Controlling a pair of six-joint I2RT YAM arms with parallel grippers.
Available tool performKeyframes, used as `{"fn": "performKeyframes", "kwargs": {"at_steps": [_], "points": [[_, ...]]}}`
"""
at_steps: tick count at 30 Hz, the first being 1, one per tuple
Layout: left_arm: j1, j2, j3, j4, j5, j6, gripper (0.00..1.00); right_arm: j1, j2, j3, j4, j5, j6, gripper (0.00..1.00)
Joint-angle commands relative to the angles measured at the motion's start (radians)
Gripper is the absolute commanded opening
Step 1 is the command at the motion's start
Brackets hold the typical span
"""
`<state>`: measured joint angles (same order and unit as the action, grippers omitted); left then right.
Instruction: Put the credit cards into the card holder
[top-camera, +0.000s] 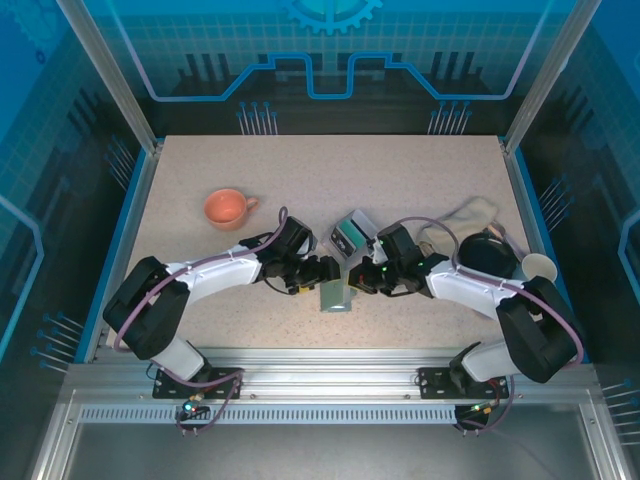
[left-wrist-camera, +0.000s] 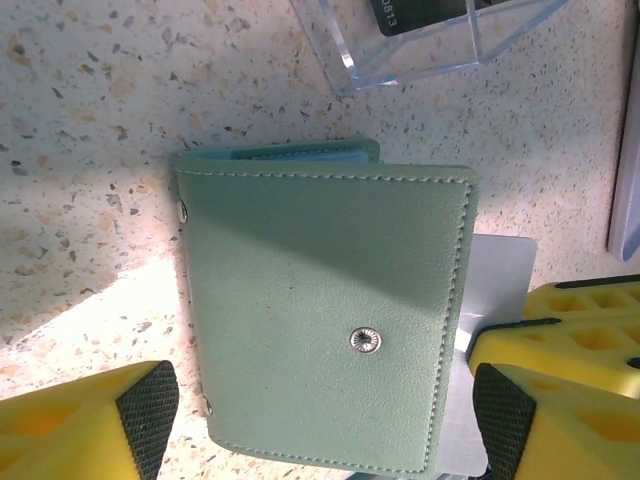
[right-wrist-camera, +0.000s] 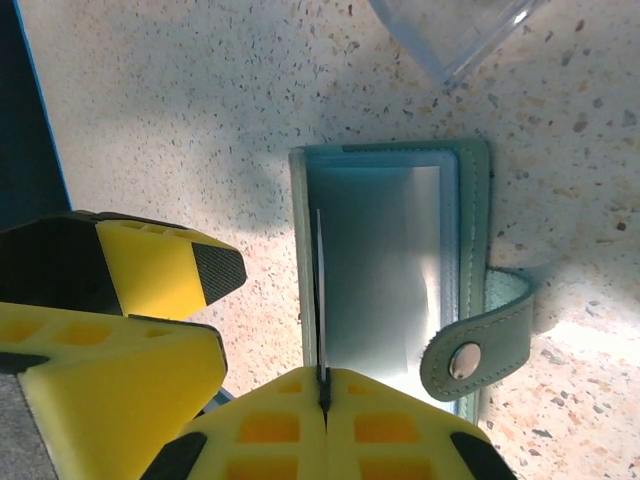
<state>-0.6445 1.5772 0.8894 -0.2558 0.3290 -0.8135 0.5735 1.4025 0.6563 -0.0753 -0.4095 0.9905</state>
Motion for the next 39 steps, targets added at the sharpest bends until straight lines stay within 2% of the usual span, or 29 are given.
{"fn": "performKeyframes", "kwargs": {"at_steps": [1, 14, 18, 20, 24, 28, 31, 39], "points": [[-0.006, 0.001, 0.032, -0.007, -0.004, -0.021, 0.81, -0.018, -0.015, -0.021, 0.099, -0.075, 0.034, 0.00], [-0.005, 0.018, 0.048, -0.005, 0.018, -0.032, 0.81, -0.030, 0.007, -0.058, 0.205, -0.121, 0.077, 0.00], [-0.006, 0.027, 0.054, -0.013, 0.018, -0.030, 0.76, -0.031, 0.016, -0.063, 0.237, -0.130, 0.090, 0.00], [-0.005, 0.029, 0.055, -0.019, 0.011, -0.030, 0.68, -0.031, 0.023, -0.062, 0.236, -0.130, 0.091, 0.00], [-0.006, 0.023, 0.048, -0.029, -0.004, -0.029, 0.45, -0.032, 0.034, -0.060, 0.232, -0.129, 0.089, 0.00], [-0.005, 0.003, 0.042, -0.043, -0.028, -0.026, 0.13, -0.031, 0.044, -0.060, 0.217, -0.119, 0.084, 0.00], [-0.002, -0.017, 0.040, -0.061, -0.045, -0.013, 0.01, -0.032, 0.039, -0.046, 0.150, -0.085, 0.062, 0.00], [0.046, -0.093, -0.044, -0.041, -0.019, 0.005, 0.00, -0.032, -0.042, 0.045, -0.172, 0.098, -0.099, 0.00]]}}
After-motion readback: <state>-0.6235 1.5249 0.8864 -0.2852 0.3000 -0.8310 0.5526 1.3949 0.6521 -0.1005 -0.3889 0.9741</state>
